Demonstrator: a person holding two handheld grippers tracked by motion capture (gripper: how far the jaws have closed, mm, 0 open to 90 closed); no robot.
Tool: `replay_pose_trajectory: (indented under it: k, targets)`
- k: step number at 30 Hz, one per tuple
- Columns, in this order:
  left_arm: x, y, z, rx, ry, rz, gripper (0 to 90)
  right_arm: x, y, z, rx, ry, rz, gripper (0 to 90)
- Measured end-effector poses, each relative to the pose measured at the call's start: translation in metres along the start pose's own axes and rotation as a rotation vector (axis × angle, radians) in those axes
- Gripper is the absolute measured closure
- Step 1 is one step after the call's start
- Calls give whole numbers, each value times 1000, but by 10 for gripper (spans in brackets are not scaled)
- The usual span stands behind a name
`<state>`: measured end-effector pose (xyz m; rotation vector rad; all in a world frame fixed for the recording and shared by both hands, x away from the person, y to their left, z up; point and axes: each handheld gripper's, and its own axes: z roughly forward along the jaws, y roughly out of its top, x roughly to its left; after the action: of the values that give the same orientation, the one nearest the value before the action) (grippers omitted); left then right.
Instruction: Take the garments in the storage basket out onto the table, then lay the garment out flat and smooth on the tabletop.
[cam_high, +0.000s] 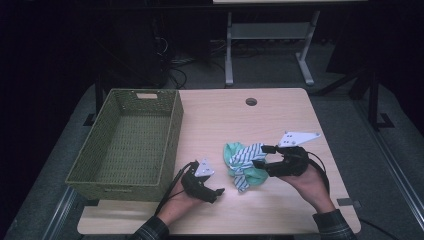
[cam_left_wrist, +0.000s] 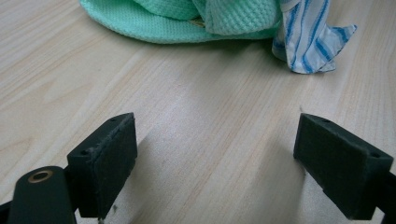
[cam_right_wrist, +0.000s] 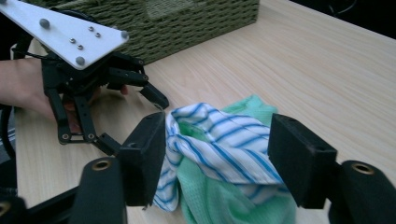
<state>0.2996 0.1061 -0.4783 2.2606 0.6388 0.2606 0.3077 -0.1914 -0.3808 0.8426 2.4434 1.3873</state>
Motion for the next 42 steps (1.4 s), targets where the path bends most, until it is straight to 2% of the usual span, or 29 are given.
replay_pose_trajectory:
  k: [10,17,23,27,30,33,38,42]
  targets:
    - [0,0,0,0,1,1,124,7,4,26,38,60,-43,474]
    - [1,0,0,4,2,8,124,12,1,45,99,97,-58,517]
    - [0,0,0,3,2,7,124,14,-4,58,142,112,-62,543]
    - [0,0,0,3,2,8,124,14,-4,60,144,119,-73,543]
    - [0,0,0,3,3,6,124,15,-6,65,179,99,-85,544]
    - [0,0,0,4,3,6,124,14,-11,74,222,91,-90,609]
    - [0,0,0,4,3,7,124,12,-17,76,231,85,-93,778]
    - [0,0,0,4,3,6,124,10,-17,72,216,83,-91,807]
